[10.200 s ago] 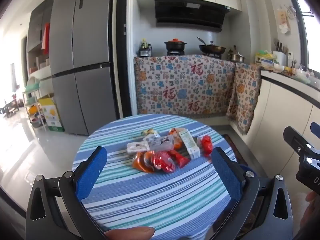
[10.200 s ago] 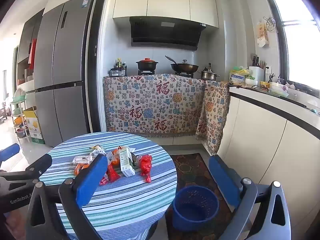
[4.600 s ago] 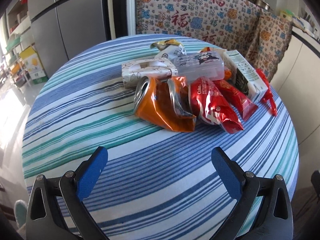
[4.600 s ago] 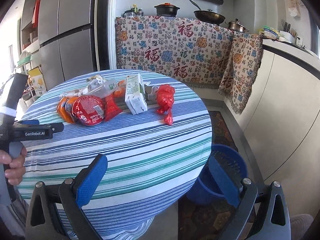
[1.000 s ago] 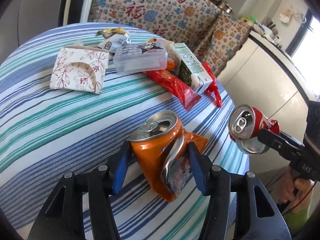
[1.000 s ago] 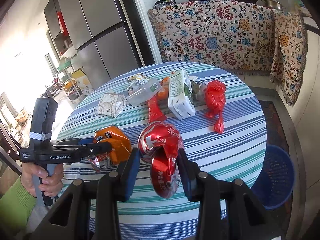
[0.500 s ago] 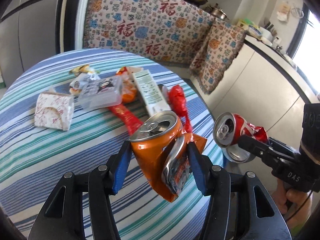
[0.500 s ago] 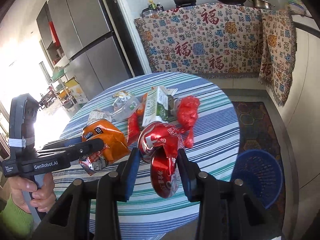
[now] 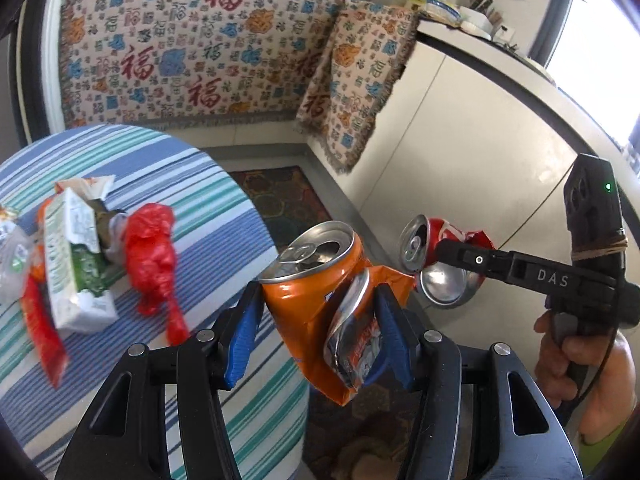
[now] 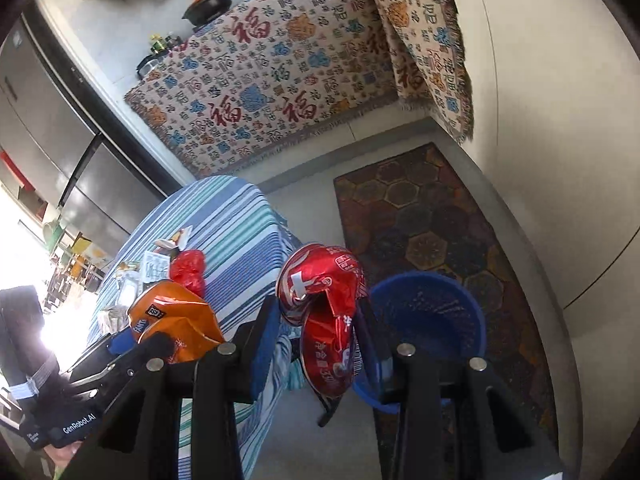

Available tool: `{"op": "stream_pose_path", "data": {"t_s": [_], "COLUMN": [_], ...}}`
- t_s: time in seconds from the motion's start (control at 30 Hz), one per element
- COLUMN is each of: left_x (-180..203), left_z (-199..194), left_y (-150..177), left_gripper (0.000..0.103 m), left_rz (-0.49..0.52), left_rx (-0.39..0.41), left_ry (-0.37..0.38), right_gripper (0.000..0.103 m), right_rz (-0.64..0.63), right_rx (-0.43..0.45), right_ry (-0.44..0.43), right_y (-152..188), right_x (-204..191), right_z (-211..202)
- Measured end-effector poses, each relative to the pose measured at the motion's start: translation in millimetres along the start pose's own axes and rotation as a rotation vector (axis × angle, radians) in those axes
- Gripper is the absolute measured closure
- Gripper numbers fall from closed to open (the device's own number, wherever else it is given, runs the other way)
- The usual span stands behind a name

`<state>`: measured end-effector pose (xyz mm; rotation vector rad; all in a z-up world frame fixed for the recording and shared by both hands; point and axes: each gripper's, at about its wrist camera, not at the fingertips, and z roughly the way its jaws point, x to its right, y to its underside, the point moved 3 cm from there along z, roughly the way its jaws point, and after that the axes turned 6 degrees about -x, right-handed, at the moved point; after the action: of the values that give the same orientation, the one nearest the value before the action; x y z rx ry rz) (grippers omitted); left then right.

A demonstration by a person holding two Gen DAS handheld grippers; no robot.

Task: Collect trash
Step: 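Carry both cans over the blue wastebasket and open both grippers to drop them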

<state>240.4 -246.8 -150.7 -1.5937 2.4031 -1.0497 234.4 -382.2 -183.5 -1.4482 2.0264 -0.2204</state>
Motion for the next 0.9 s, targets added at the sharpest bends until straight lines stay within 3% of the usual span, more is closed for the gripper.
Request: {"op": "stream_pose_path", "data": {"t_s": [0.23, 0.43, 0.77, 0.8, 0.87, 0.9], "left_x": [28, 37, 43, 43, 44, 46], "left_z": [60, 95, 135, 138, 146, 147], "left_y": [-5, -6, -2, -2, 0, -1], "left_gripper": [0.045, 0.044, 0.039, 0.038, 0.036, 0.034], "left_rz": [0.051, 0.085, 0.109, 0.112, 0.118, 0.133], "left_rx": [-0.07, -0.11, -0.148, -0.151, -0.167, -0.155], "left_ry": [-0.012, -0.046, -0.068, -0.07, -0.073, -0.093], "right_gripper": [0.064, 0.064, 0.062, 0.061, 0.046, 0.046], "right_rz": [0.065, 0.139, 0.194, 0.198, 0.211, 0.212], "right_rx": [-0.029, -0.024, -0.027, -0.026, -0.014, -0.009], "right_ry": [0.048, 0.021, 0.002, -0.001, -0.005, -0.001], "right_y": [-14, -8, -18, -20, -22, -23], "right_x": [48, 82, 103, 104, 106, 106], "right_z": [38, 63, 80, 82, 82, 81]}}
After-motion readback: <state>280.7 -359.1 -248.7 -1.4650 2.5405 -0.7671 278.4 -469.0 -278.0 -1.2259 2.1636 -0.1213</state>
